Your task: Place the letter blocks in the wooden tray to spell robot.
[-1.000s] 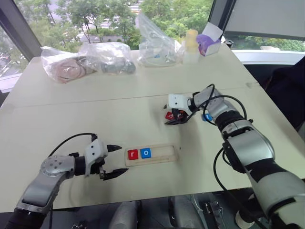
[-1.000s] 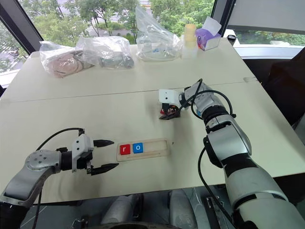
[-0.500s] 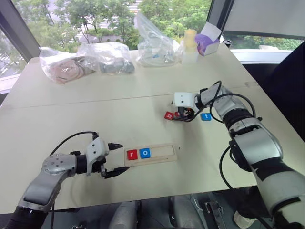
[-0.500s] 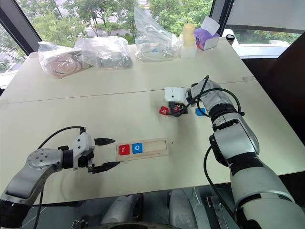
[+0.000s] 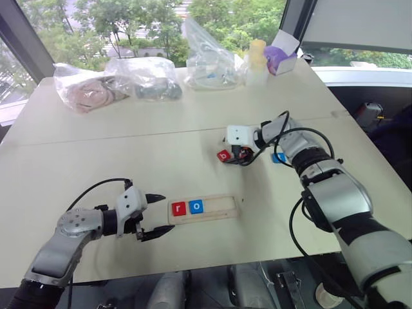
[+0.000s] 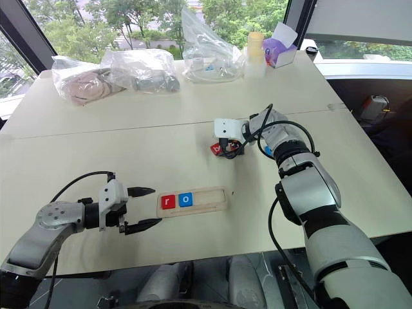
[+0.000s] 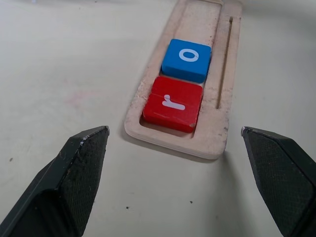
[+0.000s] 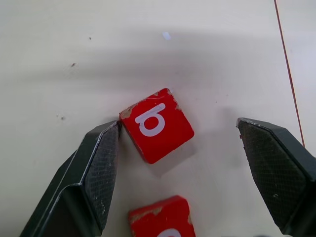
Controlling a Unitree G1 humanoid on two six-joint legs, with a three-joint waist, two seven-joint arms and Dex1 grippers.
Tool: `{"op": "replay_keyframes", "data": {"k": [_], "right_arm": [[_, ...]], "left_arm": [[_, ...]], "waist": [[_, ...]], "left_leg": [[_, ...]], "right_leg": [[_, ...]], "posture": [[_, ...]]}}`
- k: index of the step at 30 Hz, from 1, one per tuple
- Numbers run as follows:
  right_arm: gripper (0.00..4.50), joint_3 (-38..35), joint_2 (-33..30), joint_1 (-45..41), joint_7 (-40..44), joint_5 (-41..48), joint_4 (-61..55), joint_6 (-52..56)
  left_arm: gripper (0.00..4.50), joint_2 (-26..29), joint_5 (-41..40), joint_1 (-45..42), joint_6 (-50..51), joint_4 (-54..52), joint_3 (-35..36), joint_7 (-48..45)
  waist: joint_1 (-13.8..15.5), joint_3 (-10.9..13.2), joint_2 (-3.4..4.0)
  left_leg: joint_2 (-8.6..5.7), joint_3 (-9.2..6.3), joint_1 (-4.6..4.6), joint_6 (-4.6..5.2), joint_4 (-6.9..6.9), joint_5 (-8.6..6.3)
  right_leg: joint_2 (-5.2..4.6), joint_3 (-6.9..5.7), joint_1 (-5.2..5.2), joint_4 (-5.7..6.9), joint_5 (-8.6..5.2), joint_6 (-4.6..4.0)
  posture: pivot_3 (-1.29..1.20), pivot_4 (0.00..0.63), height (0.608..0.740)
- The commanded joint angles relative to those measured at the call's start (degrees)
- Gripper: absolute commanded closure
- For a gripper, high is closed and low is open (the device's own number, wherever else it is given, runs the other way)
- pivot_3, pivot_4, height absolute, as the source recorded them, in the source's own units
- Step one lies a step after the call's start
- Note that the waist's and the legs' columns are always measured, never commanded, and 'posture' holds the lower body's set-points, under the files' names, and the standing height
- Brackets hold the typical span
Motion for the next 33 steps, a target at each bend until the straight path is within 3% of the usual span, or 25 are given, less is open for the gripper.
{"op": "replay_keyframes", "data": {"k": [1,13,16,20,31,33], "right_arm": [[0.65,-0.8,0.7,-1.6,-1.6,0.5,0.7,0.6],[0.65,-5.7,4.7,0.1,3.3,5.3,1.6,10.2],[1.42,-6.0,5.3,0.3,3.2,5.9,1.6,12.0],[3.48,-5.8,5.3,0.8,2.7,5.3,1.4,12.4],[3.48,-10.3,3.9,-0.3,8.3,11.2,0.2,18.1],[2.96,-11.2,3.9,-0.4,8.5,12.1,-0.1,19.3]], "left_arm": [[0.00,-0.2,-0.9,0.6,0.0,-2.2,0.7,0.7],[0.00,-0.8,-0.8,1.3,0.1,-2.9,0.5,1.9],[0.00,-0.8,-0.9,1.3,0.1,-3.0,0.4,2.1],[0.00,-0.9,-0.8,1.1,0.2,-3.0,0.1,2.2],[0.00,-1.3,-0.7,0.8,0.1,-2.6,-0.3,2.2],[0.00,-1.5,-0.6,0.5,0.1,-2.5,-0.5,2.2]], "waist": [[0.0,0.0,0.00],[-0.2,0.0,0.00],[0.0,0.0,0.00],[0.0,0.0,0.00],[0.0,0.0,0.01],[0.0,0.0,0.01]], "left_leg": [[0.00,0.00,0.00,0.00,0.00,0.00],[0.04,-0.01,0.03,-0.03,-0.01,0.02],[0.04,-0.01,0.03,-0.03,0.00,0.02],[0.03,-0.01,0.02,-0.03,0.01,0.02],[0.01,-0.01,0.02,-0.03,0.01,0.02],[0.02,-0.01,0.02,-0.03,0.01,0.02]], "right_leg": [[0.00,0.00,0.00,0.00,0.00,0.00],[0.05,0.01,-0.02,0.06,0.02,-0.04],[0.04,0.01,-0.02,0.06,0.02,-0.04],[0.03,0.01,-0.02,0.07,0.03,-0.05],[0.02,0.00,0.00,0.07,0.03,-0.05],[0.02,0.01,-0.01,0.07,0.03,-0.05]], "posture": [[0.00,0.150,0.740],[0.00,0.150,0.740],[0.00,0.150,0.740],[0.00,0.150,0.740],[0.00,0.150,0.740],[0.00,0.150,0.740]]}}
